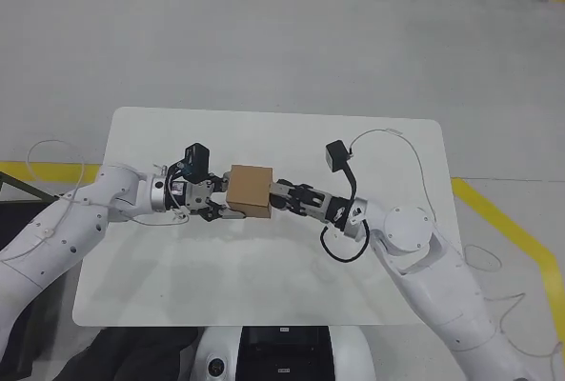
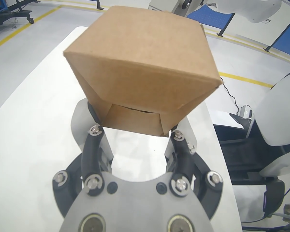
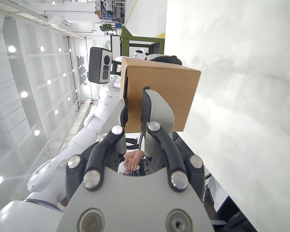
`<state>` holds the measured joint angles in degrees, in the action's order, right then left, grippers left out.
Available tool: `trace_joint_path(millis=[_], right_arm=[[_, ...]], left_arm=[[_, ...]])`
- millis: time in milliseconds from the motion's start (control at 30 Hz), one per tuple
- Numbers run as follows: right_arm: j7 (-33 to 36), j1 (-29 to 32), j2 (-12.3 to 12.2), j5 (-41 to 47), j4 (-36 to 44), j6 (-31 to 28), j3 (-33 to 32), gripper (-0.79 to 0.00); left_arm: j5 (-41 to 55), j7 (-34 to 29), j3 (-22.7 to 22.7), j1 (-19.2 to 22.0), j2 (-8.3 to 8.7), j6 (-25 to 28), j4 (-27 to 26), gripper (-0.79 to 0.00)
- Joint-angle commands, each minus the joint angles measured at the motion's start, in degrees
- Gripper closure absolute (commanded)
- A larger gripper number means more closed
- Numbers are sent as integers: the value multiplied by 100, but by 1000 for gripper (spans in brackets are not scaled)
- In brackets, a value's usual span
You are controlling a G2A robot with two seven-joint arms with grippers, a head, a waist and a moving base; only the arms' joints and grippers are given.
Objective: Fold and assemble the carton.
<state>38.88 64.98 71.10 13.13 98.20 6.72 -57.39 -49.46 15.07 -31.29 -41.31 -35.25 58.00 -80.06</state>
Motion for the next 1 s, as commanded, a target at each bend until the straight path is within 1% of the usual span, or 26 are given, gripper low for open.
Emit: trace_joint_path(millis=[0,67,100,367,467,533,667,733,767,867,967], right_arm=[[-19,29,-7,6,6,-16,-44,-132],[-37,74,-17,14,25,-44,-102,-160],[-49,122,-27,11,46,-66,-149,-194],[-200,501,-104,112,224,-319,-590,-286],[-359,641,-131,-32,307,-659,-748,-336],[-421,738,-148,-173,365,-1026,-832,-376],[-559,952,-168,-237,415,-1747,-980,-579],[-595,1038,-174,-206,440,-2067,-1041,-708],[-616,1077,-177,-207,450,-2199,-1073,-785],[-687,1180,-186,-187,488,-2473,-1153,-785],[-731,1263,-196,-177,528,-2607,-1232,-785]], left_arm=[[13,-25,-29,-20,-10,0,1,-163],[16,-42,-51,-35,-16,0,0,-163],[27,-47,-68,-50,-21,0,5,-163],[83,-148,-163,-124,-42,0,47,-166],[118,-264,-200,-142,-57,0,112,-166],[119,-409,-228,-140,-77,-14,170,-163],[142,-917,-196,-120,-188,-453,252,-154],[172,-1233,-142,-90,-268,-680,273,-145],[212,-1401,-114,-70,-313,-821,292,-142],[321,-1907,-7,3,-462,-1186,319,-135],[217,-2270,87,77,-605,-1529,325,-154]])
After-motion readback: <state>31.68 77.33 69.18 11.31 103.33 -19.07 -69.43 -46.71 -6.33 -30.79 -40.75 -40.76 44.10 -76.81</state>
